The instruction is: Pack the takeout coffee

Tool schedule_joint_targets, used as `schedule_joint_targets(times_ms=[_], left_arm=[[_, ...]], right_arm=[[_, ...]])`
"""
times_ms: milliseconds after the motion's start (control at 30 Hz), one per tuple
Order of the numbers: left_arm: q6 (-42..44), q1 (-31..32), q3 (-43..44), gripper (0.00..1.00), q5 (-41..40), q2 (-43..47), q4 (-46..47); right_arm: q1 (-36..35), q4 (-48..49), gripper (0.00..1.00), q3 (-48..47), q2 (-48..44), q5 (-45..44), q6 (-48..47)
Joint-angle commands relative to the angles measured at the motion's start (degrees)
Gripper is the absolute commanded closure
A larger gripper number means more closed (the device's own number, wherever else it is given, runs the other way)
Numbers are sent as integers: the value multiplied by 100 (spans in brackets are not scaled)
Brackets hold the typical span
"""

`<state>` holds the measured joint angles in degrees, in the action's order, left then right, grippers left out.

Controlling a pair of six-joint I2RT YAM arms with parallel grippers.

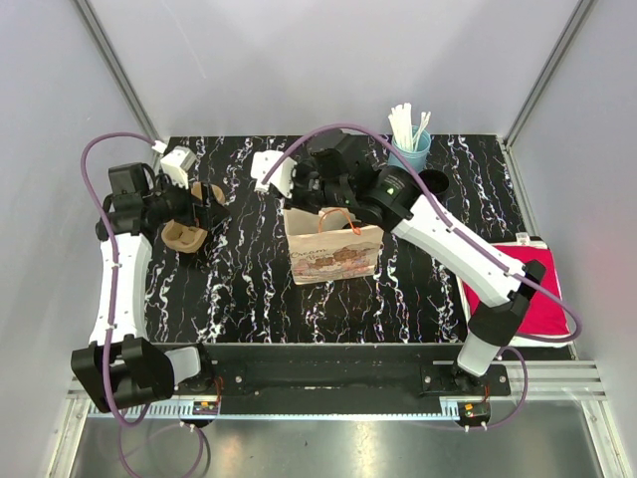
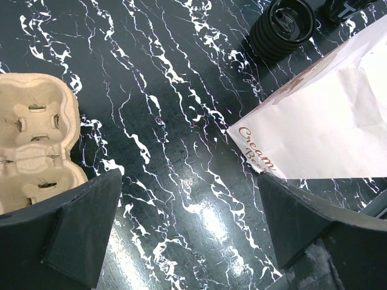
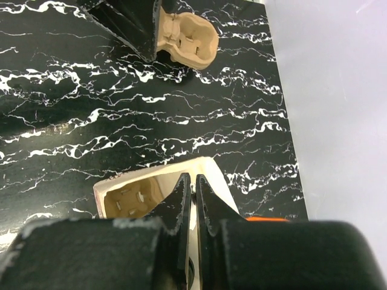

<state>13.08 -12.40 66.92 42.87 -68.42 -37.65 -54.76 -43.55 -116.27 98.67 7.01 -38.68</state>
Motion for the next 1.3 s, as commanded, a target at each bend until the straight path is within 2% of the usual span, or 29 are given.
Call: schedule_joint_targets(times_ms=[0, 333, 533, 633, 700, 900, 1100, 1233, 1267], left_arm=[[-16, -78, -64, 1, 309, 75, 249], [-42, -192, -100, 1, 424, 48, 276], [-51, -219, -108, 1, 441, 13, 284], [-60, -236, -117, 1, 459, 22, 284], [-60, -245, -117, 1, 476, 22, 284], [-78, -262, -135, 1, 503, 22, 284], [-78, -263, -144, 1, 555, 31, 293], [-78, -263, -152, 1, 599, 31, 302], [-86, -263, -152, 1, 617, 31, 302]], right_arm=[[-43, 496, 100, 165, -6, 292, -193], [-34, 1480, 100, 1904, -550, 240, -421], [-17, 1727, 99, 2214, -797, 126, -369], [-26, 1727, 91, 2205, -858, 91, -334], [-17, 1710, 81, 2205, -876, 47, -325], [-17, 1683, 64, 2091, -876, -85, -272], [-26, 1491, 56, 1757, -815, -217, -246], [-26, 1262, 42, 1284, -780, -296, -97], [-17, 1183, 34, 1204, -762, -340, -53]])
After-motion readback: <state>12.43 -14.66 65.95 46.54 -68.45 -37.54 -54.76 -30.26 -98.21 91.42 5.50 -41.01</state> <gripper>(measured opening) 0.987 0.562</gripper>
